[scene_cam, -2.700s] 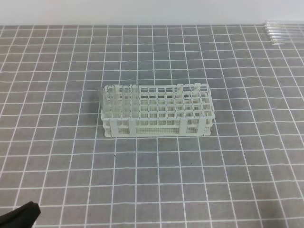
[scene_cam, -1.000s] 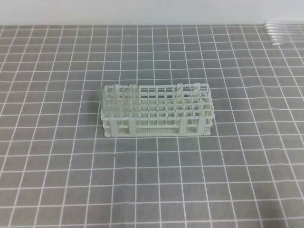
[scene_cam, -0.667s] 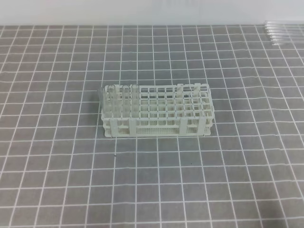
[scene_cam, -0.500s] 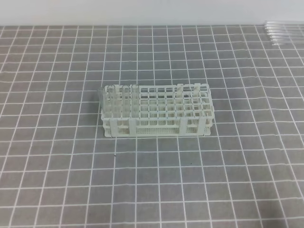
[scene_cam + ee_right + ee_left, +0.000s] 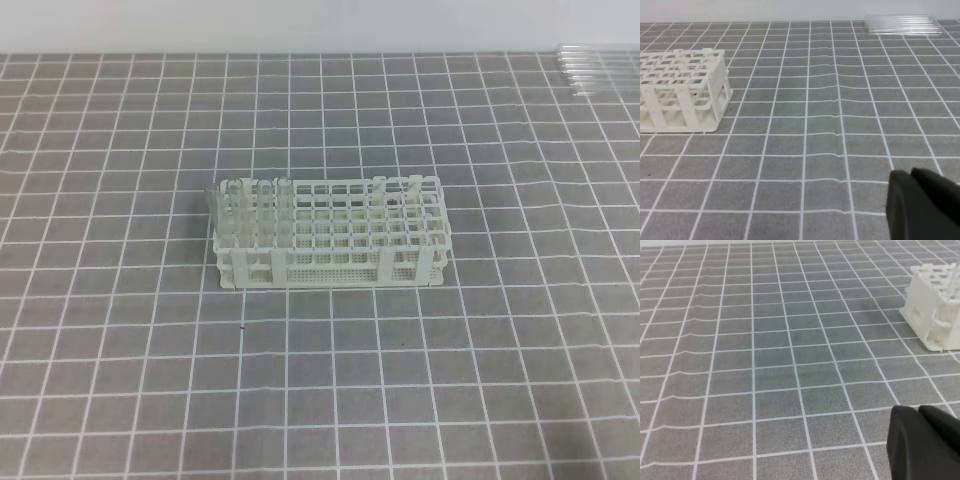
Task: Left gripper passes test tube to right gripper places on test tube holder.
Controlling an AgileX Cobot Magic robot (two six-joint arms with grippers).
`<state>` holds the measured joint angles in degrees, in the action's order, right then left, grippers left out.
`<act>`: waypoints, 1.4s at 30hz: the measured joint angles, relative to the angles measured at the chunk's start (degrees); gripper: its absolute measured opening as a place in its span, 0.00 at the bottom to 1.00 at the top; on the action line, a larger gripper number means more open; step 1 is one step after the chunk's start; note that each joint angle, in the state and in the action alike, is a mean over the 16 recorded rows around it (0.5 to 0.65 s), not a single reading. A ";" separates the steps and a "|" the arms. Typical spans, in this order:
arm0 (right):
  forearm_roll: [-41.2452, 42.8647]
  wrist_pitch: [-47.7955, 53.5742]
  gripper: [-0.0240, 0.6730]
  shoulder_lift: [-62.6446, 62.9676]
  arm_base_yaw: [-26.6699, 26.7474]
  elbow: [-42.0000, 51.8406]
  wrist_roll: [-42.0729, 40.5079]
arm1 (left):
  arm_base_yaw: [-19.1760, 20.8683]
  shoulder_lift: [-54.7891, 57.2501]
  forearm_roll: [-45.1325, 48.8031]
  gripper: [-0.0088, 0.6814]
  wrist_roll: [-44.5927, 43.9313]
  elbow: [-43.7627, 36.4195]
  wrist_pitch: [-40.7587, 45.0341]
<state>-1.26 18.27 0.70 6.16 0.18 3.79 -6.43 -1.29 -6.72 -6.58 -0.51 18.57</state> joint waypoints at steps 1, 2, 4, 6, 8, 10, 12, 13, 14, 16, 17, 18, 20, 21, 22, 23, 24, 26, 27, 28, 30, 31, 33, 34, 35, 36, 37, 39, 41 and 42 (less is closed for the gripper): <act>0.00 0.00 0.02 0.00 0.00 0.00 0.00 | 0.00 -0.13 -0.01 0.01 0.02 -0.05 -0.06; 0.00 0.00 0.02 0.00 0.00 0.00 0.00 | 0.00 -0.13 -0.01 0.01 0.02 -0.05 -0.06; 0.00 0.00 0.02 0.00 0.00 0.00 0.00 | 0.00 -0.25 -0.01 0.01 0.02 -0.05 -0.06; 0.00 0.00 0.02 0.00 0.00 0.00 0.00 | 0.00 -0.25 -0.01 0.01 0.02 -0.05 -0.06; 0.00 0.00 0.02 0.00 0.00 0.00 0.00 | 0.00 -0.13 0.00 0.01 0.02 0.00 -0.06; 0.00 0.00 0.02 -0.01 0.00 0.00 0.00 | 0.00 -0.25 -0.01 0.01 0.04 -0.05 -0.11; 0.00 0.00 0.02 -0.01 0.00 0.00 0.00 | 0.01 -0.38 -0.03 0.01 0.04 -0.10 -0.11; 0.00 0.00 0.02 -0.02 0.00 0.00 0.00 | 0.00 -0.25 -0.01 0.01 0.02 -0.05 -0.06; 0.00 0.00 0.02 -0.02 0.00 0.00 0.00 | 0.00 -0.25 -0.01 0.01 0.02 -0.05 -0.06; 0.00 0.00 0.02 -0.02 0.00 0.00 0.00 | 0.00 -0.13 0.00 0.01 0.00 0.00 0.00; 0.00 0.00 0.02 -0.03 0.00 0.00 0.00 | 0.00 0.00 0.01 0.01 -0.02 0.05 0.06; 0.00 0.00 0.02 -0.04 0.00 0.00 0.00 | 0.00 0.13 0.03 0.01 -0.04 0.10 0.11; 0.00 0.00 0.02 -0.05 0.00 0.00 0.00 | 0.00 0.25 0.03 0.01 -0.06 0.10 0.17; 0.00 0.00 0.02 -0.06 0.00 0.00 0.00 | 0.00 0.25 0.03 0.01 -0.06 0.10 0.17; 0.00 0.00 0.02 -0.07 0.00 0.00 0.00 | -0.01 0.38 0.04 0.01 -0.08 0.15 0.22; 0.00 0.00 0.02 -0.08 0.00 0.00 0.00 | -0.01 0.38 0.07 0.01 -0.08 0.15 0.22; 0.00 0.00 0.02 -0.08 0.00 0.00 0.00 | -0.01 0.38 0.12 0.01 -0.09 0.15 0.22; 0.00 0.00 0.02 -0.09 0.00 0.00 0.00 | -0.01 0.50 0.28 0.01 -0.11 0.20 0.27; 0.00 0.00 0.02 -0.10 0.00 0.00 0.00 | -0.01 0.50 0.38 0.01 -0.12 0.20 0.26; 0.00 0.00 0.02 -0.10 0.00 0.00 0.00 | -0.01 0.50 0.46 0.01 -0.12 0.20 0.26; 0.00 0.00 0.02 -0.12 0.00 0.00 0.00 | -0.01 0.50 0.62 0.01 -0.12 0.20 0.26; 0.00 0.00 0.02 -0.12 0.00 0.00 0.00 | -0.01 0.63 0.71 0.01 -0.14 0.24 0.32; 0.00 0.00 0.02 -0.13 0.00 0.00 0.00 | -0.01 0.50 0.87 0.01 -0.13 0.20 0.26; 0.00 0.00 0.02 -0.13 0.00 0.00 0.00 | -0.01 0.38 0.95 0.01 -0.12 0.15 0.20; 0.00 0.00 0.02 -0.13 0.00 0.00 0.00 | -0.01 0.38 1.03 0.01 -0.12 0.15 0.20; 0.00 0.00 0.02 -0.13 0.00 0.00 0.00 | -0.01 0.50 1.13 0.01 -0.12 0.20 0.20; 0.00 0.00 0.02 -0.13 0.00 0.00 0.00 | -0.01 0.63 1.22 0.01 -0.14 0.24 0.25; 0.00 0.00 0.02 -0.13 0.00 0.00 0.00 | -0.01 0.50 1.36 0.01 -0.14 0.20 0.19; 0.00 0.00 0.02 -0.13 0.00 0.00 0.00 | -0.01 0.50 1.40 0.01 -0.14 0.20 0.25; 0.00 0.00 0.02 -0.13 0.00 0.00 0.00 | -0.01 0.47 1.40 0.01 -0.14 0.18 0.24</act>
<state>-1.26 18.27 0.57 6.16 0.18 3.79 -6.44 -0.83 -5.31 -6.73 -0.32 18.81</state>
